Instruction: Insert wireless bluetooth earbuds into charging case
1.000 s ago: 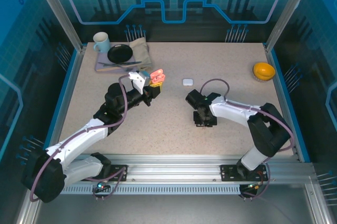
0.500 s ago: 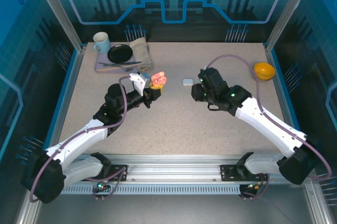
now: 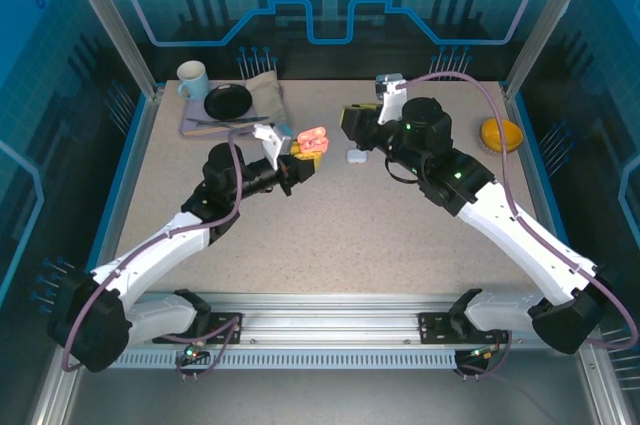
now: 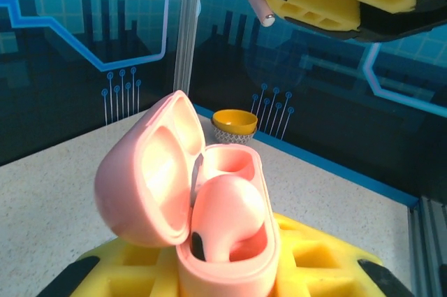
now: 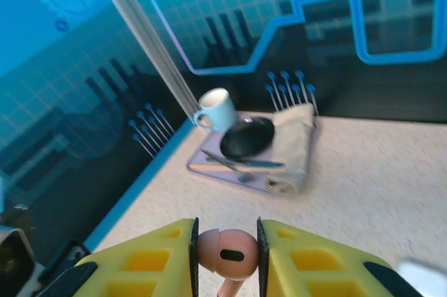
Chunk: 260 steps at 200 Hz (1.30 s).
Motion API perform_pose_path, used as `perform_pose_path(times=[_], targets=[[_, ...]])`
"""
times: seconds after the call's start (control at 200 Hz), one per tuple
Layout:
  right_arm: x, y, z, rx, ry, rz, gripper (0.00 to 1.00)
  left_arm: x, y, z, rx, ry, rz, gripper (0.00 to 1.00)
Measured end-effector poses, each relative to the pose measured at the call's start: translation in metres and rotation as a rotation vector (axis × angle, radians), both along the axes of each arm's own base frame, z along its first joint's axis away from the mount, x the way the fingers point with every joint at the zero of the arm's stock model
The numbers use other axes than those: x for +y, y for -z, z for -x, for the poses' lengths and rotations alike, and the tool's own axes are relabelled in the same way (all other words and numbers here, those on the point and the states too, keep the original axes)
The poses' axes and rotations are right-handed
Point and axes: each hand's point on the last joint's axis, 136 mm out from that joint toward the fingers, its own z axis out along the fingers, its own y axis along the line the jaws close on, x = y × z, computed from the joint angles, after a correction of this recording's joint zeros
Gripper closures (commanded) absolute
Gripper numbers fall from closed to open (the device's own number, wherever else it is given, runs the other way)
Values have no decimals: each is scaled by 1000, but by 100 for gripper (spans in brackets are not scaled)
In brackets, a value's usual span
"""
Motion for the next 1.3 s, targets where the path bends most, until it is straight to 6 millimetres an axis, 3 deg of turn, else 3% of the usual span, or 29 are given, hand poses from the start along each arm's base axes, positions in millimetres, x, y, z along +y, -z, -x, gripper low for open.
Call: perform_pose_path(times=[0.235,0.52,1.301], targets=[[19,-11,7,-108,-124,12,74,-5,-17,-5,4,13,28,100],[31,-5,9,-125,-195,37,75,-7,-11,-9,28,14,26,100],[37,17,14,-205,-276,217,77,-10,-7,-5,60,41,19,100]])
